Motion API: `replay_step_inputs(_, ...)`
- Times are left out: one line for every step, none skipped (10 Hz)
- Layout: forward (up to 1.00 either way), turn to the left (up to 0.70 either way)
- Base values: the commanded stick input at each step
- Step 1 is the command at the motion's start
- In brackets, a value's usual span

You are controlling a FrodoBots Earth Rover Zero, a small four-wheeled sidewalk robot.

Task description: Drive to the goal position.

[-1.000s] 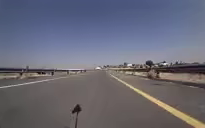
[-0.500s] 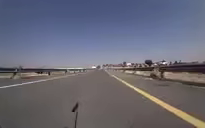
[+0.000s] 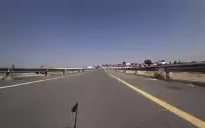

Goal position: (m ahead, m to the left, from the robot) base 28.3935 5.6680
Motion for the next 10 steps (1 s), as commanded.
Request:
replay_step_inputs(1.00, 0.00)
replay_step_inputs(1.00, 0.00)
replay_step_inputs(1.00, 0.00)
replay_step_inputs(1.00, 0.00)
replay_step_inputs(1.00, 0.00)
replay_step_inputs(1.00, 0.00)
replay_step_inputs(1.00, 0.00)
replay_step_inputs(1.00, 0.00)
replay_step_inputs(1.00, 0.00)
replay_step_inputs(1.00, 0.00)
